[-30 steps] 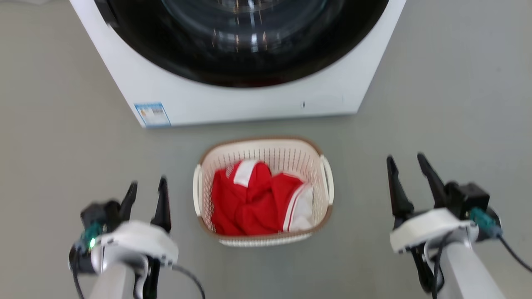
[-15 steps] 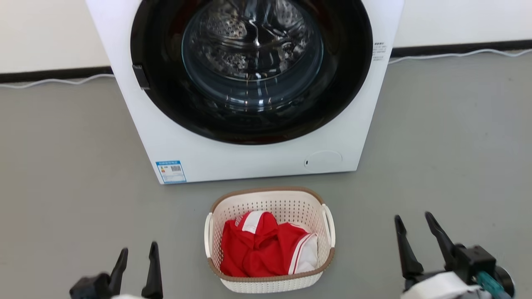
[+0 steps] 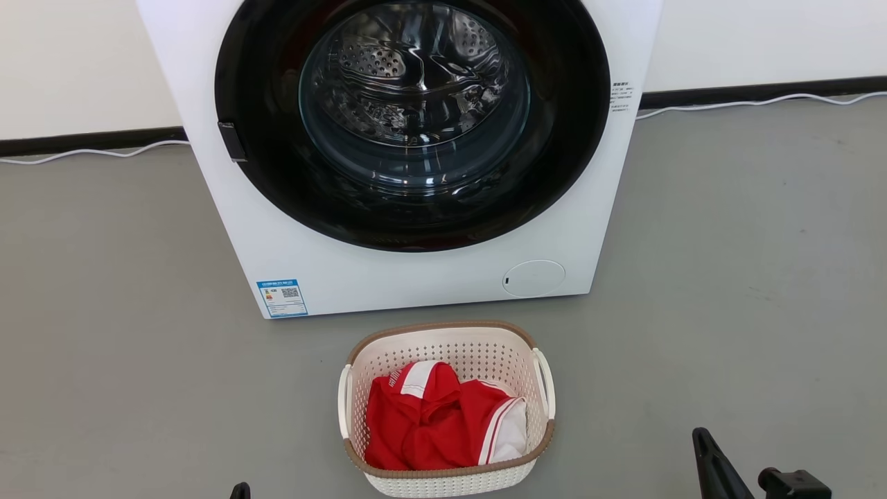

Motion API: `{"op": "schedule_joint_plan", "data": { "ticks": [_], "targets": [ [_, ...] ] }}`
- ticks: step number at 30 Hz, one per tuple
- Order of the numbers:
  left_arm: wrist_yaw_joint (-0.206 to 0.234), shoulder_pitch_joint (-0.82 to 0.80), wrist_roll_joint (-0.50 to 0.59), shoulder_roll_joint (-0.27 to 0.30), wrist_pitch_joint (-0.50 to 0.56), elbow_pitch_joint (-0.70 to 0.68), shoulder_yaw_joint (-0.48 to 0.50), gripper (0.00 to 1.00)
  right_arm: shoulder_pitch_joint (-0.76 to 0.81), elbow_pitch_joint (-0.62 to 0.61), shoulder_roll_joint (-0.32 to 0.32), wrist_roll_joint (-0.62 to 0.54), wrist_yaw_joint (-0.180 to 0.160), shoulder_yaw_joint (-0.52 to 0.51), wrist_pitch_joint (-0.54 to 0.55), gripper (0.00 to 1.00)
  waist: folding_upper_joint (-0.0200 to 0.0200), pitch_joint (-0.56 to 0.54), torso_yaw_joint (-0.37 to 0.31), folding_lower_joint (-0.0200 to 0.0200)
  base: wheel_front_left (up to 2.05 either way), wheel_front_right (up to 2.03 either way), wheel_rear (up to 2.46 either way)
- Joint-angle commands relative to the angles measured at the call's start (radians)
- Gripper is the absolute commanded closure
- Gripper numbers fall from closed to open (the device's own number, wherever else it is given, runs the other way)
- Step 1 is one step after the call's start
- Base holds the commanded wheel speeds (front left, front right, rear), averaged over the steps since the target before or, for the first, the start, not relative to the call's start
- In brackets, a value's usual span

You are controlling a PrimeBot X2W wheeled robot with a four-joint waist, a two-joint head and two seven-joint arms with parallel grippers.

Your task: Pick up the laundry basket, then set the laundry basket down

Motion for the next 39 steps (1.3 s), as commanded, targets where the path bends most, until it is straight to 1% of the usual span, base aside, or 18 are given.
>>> {"op": "schedule_joint_plan", "data": {
  "ticks": [1,4,7,9,39],
  "targets": [
    [-0.002,-0.025,-0.026,0.003,0.007,-0.023,0.006,1.00,-0.027,-0.020,-0.003,0.032,0.000,-0.004,0.008,1.00,-0.0001,0.000,0.001,0.0009,0.00,0.00,0.00],
    [-0.003,-0.030,-0.059,0.003,0.016,-0.027,0.007,1.00,-0.030,-0.024,-0.003,0.071,0.000,-0.004,0.016,1.00,-0.0001,-0.001,0.003,0.0023,0.00,0.00,0.00],
    [-0.005,-0.035,-0.091,0.004,0.023,-0.029,0.007,1.00,-0.033,-0.027,-0.003,0.108,0.000,-0.004,0.024,1.00,-0.0001,0.001,0.005,0.0004,0.00,0.00,0.00],
    [-0.006,-0.040,-0.112,0.004,0.029,-0.031,0.007,1.00,-0.036,-0.029,-0.003,0.133,0.000,-0.004,0.029,1.00,-0.0001,0.003,0.006,0.0001,0.00,0.00,0.00],
    [-0.020,-0.102,-0.420,0.010,0.112,-0.051,0.019,1.00,-0.080,-0.050,-0.004,0.496,0.000,-0.010,0.110,1.00,-0.0001,0.012,0.025,0.0000,0.00,0.00,0.00]
  ]
}}
